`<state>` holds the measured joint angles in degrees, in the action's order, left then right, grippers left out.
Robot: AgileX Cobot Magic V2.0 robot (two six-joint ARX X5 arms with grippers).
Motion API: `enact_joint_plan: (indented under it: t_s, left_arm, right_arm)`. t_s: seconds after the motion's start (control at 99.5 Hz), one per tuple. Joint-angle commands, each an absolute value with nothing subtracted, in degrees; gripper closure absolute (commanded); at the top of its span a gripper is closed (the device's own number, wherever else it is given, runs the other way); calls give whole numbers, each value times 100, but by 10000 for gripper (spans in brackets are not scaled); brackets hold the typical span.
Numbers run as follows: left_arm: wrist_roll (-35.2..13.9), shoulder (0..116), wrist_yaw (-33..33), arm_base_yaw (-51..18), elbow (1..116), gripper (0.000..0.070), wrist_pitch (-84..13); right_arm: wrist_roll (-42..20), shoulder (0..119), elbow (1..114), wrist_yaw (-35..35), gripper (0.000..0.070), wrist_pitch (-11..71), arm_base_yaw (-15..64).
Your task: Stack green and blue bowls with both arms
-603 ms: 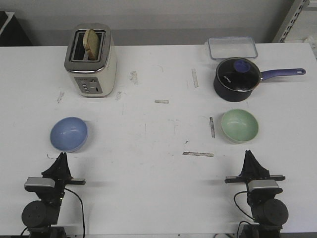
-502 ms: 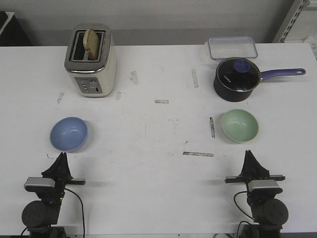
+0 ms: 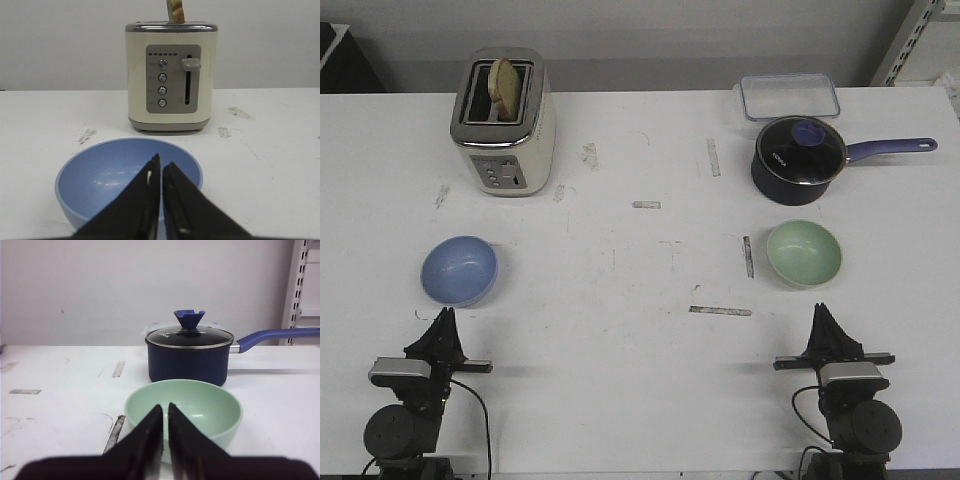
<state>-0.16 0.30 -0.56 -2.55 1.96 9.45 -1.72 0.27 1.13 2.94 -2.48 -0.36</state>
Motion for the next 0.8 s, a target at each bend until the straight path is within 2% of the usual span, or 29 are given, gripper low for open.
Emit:
enact_joint_plan:
  t_s: [0.0, 0.191, 0.392, 0.673, 0.794]
  left_arm:
    - [-67, 19, -64, -263, 69, 699, 1031]
    - [-67, 19, -64, -263, 69, 699, 1031]
    - [-67, 19, -64, -263, 69, 699, 1031]
    - [-67, 19, -64, -263, 69, 698, 1031]
    - [-67, 19, -64, -263, 69, 699, 1031]
  right_arm:
    - [-119, 121, 349, 272, 693, -145, -19]
    - [27, 773, 1262, -5, 693, 412, -19]
    - [23, 2032, 2392, -307, 693, 958, -19]
    - [-19, 3964, 3765, -301, 693, 1503, -19]
    - [-21, 4685, 4265, 12, 693, 1745, -19]
